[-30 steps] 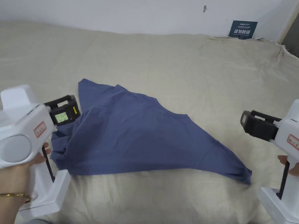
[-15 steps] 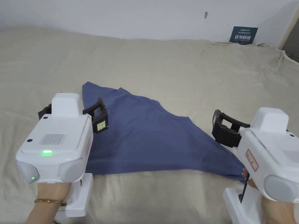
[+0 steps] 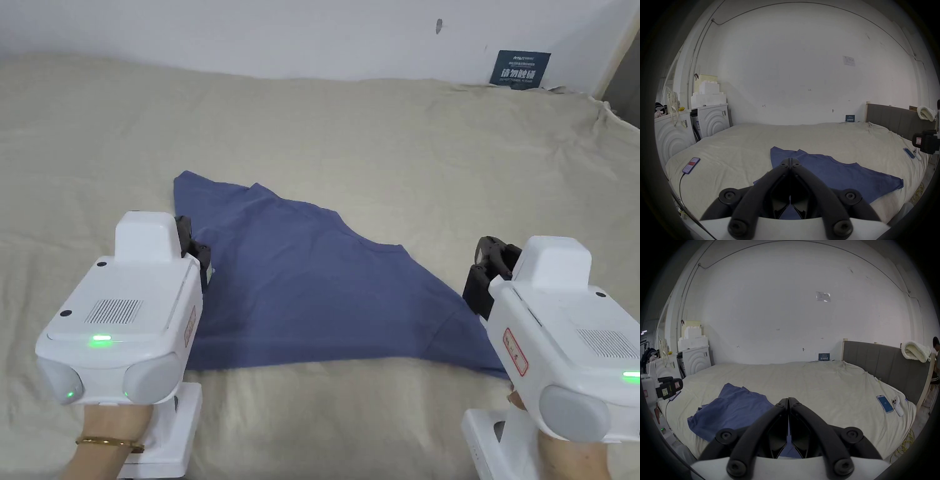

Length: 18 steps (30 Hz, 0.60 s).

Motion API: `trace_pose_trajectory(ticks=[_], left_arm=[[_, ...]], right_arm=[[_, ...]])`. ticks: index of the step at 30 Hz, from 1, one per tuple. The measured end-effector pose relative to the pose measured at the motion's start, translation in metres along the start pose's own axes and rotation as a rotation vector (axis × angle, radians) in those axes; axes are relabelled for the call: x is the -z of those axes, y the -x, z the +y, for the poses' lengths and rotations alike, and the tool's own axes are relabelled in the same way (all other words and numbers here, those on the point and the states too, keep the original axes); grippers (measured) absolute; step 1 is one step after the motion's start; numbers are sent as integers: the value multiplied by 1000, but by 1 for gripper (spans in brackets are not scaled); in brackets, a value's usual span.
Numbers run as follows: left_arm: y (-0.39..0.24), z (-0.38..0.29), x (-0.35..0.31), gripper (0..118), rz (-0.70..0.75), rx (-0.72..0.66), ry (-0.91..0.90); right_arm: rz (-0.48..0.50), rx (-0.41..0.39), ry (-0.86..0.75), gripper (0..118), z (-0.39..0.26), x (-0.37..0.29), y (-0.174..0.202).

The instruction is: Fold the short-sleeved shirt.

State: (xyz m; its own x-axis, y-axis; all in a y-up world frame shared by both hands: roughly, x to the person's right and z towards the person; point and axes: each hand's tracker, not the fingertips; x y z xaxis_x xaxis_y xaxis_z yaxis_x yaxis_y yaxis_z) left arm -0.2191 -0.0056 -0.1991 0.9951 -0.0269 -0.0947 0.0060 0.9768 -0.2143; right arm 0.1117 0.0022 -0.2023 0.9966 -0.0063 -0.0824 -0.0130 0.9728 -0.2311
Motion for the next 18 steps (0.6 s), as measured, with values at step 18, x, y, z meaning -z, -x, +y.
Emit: trace_pose_trajectory(ticks=[18], left_arm=[[60,44,41,0,-13,-38,141]], right_arm=[[6,-5,4,0,4,1,2]])
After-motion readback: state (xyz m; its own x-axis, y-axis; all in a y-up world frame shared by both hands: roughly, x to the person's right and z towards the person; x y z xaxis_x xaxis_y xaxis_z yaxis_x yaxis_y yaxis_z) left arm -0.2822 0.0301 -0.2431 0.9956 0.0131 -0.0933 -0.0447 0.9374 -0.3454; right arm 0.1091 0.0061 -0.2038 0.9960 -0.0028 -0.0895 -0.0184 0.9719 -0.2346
